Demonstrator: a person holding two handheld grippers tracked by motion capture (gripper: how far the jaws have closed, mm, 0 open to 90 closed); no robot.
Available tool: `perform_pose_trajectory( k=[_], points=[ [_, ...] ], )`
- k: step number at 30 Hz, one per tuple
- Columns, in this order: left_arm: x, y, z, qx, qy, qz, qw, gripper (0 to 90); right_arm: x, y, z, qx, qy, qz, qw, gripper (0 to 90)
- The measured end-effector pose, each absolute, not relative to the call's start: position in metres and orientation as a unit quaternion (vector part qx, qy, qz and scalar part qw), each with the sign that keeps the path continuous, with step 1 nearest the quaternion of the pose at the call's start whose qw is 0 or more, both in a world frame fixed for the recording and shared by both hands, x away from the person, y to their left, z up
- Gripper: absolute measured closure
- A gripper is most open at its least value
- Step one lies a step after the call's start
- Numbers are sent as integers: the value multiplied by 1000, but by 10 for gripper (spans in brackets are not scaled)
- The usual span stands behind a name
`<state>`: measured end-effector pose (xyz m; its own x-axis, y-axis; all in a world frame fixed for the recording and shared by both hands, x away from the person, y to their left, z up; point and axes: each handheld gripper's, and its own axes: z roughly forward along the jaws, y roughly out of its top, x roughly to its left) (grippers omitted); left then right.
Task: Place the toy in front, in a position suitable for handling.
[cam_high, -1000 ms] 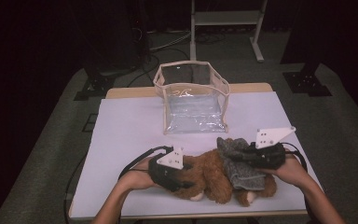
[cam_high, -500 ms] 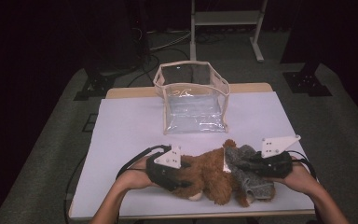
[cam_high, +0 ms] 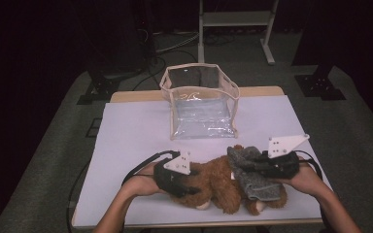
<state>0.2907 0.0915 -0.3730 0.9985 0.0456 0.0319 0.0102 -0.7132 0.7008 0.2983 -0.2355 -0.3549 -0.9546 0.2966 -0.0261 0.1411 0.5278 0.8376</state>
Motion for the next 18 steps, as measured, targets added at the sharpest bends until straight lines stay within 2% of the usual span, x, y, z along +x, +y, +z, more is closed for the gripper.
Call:
perform_pose_trajectory(
  k=[4,9,16,18],
  points=[
    [290,96,-371,919,19,30,392,470,307,-223,-359,126,876,456,92,801],
    [300,109,-359,904,52,38,422,290,298,-232,-372,142,875,455,89,805],
    [307,88,-385,910,69,6,408,143,290,-235,-377,140,874,458,83,807],
    [306,83,-390,911,66,7,407,129,287,-236,-379,140,873,460,80,807]
  ],
)
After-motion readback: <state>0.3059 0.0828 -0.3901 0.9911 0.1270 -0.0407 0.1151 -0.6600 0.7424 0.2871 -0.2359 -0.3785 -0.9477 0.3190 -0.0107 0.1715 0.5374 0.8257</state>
